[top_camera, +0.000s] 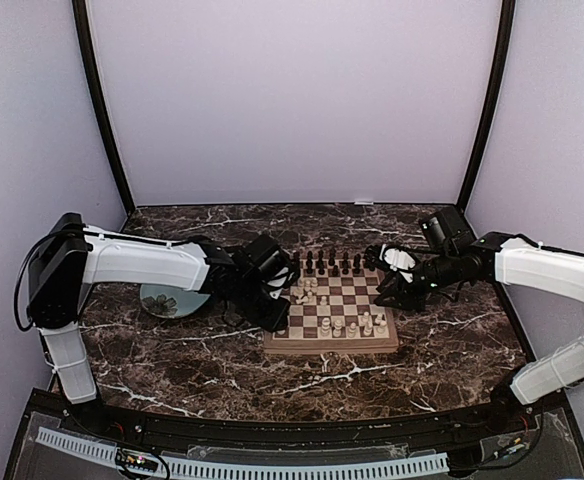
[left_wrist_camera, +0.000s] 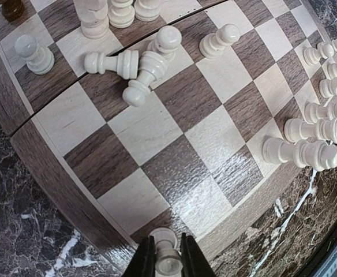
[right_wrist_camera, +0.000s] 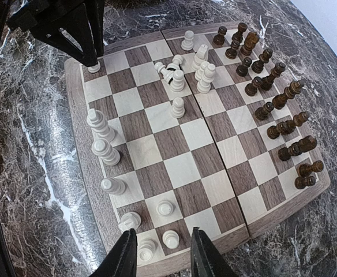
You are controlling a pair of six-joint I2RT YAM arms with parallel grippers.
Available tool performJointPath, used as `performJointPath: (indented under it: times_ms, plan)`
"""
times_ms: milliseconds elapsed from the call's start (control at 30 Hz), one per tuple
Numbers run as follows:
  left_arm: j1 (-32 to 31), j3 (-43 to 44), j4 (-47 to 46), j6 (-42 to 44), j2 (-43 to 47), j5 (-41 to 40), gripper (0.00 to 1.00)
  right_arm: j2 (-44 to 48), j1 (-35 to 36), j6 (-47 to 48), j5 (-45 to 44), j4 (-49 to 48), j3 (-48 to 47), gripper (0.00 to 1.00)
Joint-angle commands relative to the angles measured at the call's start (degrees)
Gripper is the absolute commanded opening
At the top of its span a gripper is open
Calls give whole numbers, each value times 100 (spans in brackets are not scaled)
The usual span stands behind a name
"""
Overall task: Set up the chess pieces on the board
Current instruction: Place the rook at a1.
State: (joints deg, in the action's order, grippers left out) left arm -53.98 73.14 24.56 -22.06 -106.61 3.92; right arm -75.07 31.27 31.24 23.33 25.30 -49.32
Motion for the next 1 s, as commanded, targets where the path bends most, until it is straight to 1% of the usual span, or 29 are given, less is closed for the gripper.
performJointPath:
  times_ms: [0, 100, 133, 200, 533, 667, 767, 867, 967]
  plan:
    - [-9, 131, 264, 77, -112, 47, 16, -17, -7, 44, 68, -122, 8, 34]
    - [-13, 150, 332, 78, -123, 48, 20, -17, -7, 48, 66, -122, 10, 34]
    - [-16, 161, 349, 79, -117, 41, 23, -18, -7, 48, 67, -122, 10, 34]
    - [-21, 165, 394, 91, -96, 21, 26, -16, -7, 48, 66, -124, 10, 34]
    - [-17, 184, 364, 126, 5, 39, 29, -25, -7, 49, 69, -106, 1, 34]
    - [-19, 299, 344, 217, 118, 127, 37, -17, -7, 44, 69, -99, 1, 34]
    - [-1, 511, 380, 394, 349, -19, 43, -8, -6, 47, 64, -100, 7, 34]
    - [150, 691, 349, 482, 535, -283, 44, -3, -9, 41, 58, -104, 10, 34]
    - [503, 693, 115, 411, 606, -317, 42, -8, -9, 40, 53, -115, 2, 34]
